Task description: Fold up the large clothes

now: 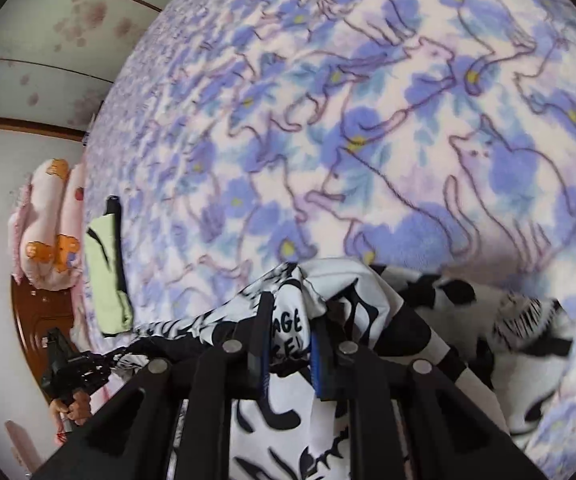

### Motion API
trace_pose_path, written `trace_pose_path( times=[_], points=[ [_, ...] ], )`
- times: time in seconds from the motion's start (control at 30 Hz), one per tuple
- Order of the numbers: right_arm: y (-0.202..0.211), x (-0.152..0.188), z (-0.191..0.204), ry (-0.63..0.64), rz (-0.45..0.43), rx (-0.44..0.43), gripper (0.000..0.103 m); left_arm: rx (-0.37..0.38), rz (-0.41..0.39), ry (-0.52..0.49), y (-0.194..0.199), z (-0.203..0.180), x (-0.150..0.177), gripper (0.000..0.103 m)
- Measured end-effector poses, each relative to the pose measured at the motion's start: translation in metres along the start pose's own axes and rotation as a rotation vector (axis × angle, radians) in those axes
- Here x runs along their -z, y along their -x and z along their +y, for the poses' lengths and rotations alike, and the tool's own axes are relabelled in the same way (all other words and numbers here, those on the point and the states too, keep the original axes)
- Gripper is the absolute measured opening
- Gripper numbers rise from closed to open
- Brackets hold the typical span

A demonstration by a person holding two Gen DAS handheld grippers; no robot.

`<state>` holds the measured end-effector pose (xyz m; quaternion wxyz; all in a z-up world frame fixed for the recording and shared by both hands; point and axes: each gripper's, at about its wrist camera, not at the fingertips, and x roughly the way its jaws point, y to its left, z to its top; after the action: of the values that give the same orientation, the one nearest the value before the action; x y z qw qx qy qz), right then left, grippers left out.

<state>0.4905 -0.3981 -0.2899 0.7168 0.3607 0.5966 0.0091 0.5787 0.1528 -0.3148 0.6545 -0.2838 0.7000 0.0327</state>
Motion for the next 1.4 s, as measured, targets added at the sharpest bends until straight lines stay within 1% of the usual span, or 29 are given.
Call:
trace_pose_path(
  times=[0.2, 0.23, 0.3, 0.37, 0.43, 0.47, 0.53, 0.6, 0.63, 0.67, 0.7, 0.73, 0.77, 0.83, 0.9, 0.93, 1.07, 1.2, 1.27, 1.3, 1.33, 1.37, 1.4],
  points=[
    [-0.031, -0.007, -0.013, -0.019, -0.009, 0.013, 0.015, -0.056, -0.100, -0.040, -0.026, -0.008, -0.005, 0.012],
    [-0.033, -0.007, -0.015, -0.025, -0.010, 0.011, 0.015, -0.065, -0.110, -0.050, -0.028, -0.010, -0.005, 0.013],
    [-0.034, -0.007, -0.017, -0.039, -0.001, 0.012, 0.015, -0.086, -0.166, -0.077, -0.025, -0.018, -0.005, 0.017],
    [-0.031, -0.008, -0.014, -0.044, 0.005, 0.026, 0.016, -0.101, -0.213, -0.106, -0.017, -0.026, -0.003, 0.024],
    [-0.024, -0.007, -0.005, -0.038, -0.008, 0.057, 0.019, -0.110, -0.264, -0.160, -0.005, -0.040, 0.001, 0.036],
    [-0.020, -0.006, 0.000, -0.024, -0.016, 0.075, 0.020, -0.096, -0.288, -0.177, 0.003, -0.046, 0.005, 0.040],
    [-0.011, -0.002, 0.014, 0.024, -0.038, 0.121, 0.023, -0.042, -0.334, -0.212, 0.020, -0.056, 0.012, 0.060],
    [-0.001, 0.001, 0.025, 0.065, -0.061, 0.155, 0.027, 0.005, -0.385, -0.255, 0.038, -0.067, 0.021, 0.067],
    [0.005, 0.004, 0.031, 0.093, -0.081, 0.175, 0.033, 0.012, -0.402, -0.272, 0.044, -0.071, 0.024, 0.073],
    [0.011, 0.006, 0.036, 0.117, -0.103, 0.195, 0.041, 0.012, -0.431, -0.303, 0.054, -0.078, 0.031, 0.076],
    [0.021, 0.009, 0.044, 0.159, -0.145, 0.222, 0.046, 0.009, -0.450, -0.326, 0.061, -0.082, 0.036, 0.082],
    [0.028, 0.011, 0.049, 0.185, -0.172, 0.243, 0.058, 0.001, -0.472, -0.359, 0.070, -0.089, 0.044, 0.083],
    [0.039, 0.016, 0.058, 0.225, -0.219, 0.284, 0.064, 0.000, -0.482, -0.383, 0.075, -0.093, 0.050, 0.083],
    [0.054, 0.024, 0.068, 0.267, -0.263, 0.301, 0.065, 0.001, -0.496, -0.432, 0.085, -0.105, 0.067, 0.083],
    [0.066, 0.036, 0.078, 0.306, -0.283, 0.282, 0.065, 0.011, -0.499, -0.461, 0.092, -0.105, 0.085, 0.083],
    [0.070, 0.041, 0.080, 0.318, -0.286, 0.271, 0.065, 0.029, -0.491, -0.474, 0.095, -0.106, 0.098, 0.083],
    [0.080, 0.081, 0.096, 0.393, -0.310, 0.184, 0.065, 0.095, -0.447, -0.491, 0.097, -0.093, 0.140, 0.083],
    [0.072, 0.136, 0.109, 0.442, -0.333, 0.095, 0.065, 0.165, -0.367, -0.480, 0.080, -0.077, 0.182, 0.083],
    [0.063, 0.169, 0.111, 0.490, -0.328, 0.052, 0.064, 0.186, -0.338, -0.482, 0.070, -0.068, 0.206, 0.077],
    [0.058, 0.182, 0.111, 0.507, -0.318, 0.040, 0.062, 0.192, -0.331, -0.491, 0.067, -0.066, 0.216, 0.072],
    [0.053, 0.193, 0.112, 0.520, -0.302, 0.031, 0.056, 0.193, -0.327, -0.506, 0.062, -0.062, 0.230, 0.069],
    [0.048, 0.204, 0.112, 0.528, -0.283, 0.021, 0.048, 0.192, -0.324, -0.515, 0.059, -0.060, 0.239, 0.067],
    [0.041, 0.216, 0.113, 0.535, -0.259, 0.009, 0.043, 0.198, -0.316, -0.522, 0.055, -0.057, 0.247, 0.063]
  ],
)
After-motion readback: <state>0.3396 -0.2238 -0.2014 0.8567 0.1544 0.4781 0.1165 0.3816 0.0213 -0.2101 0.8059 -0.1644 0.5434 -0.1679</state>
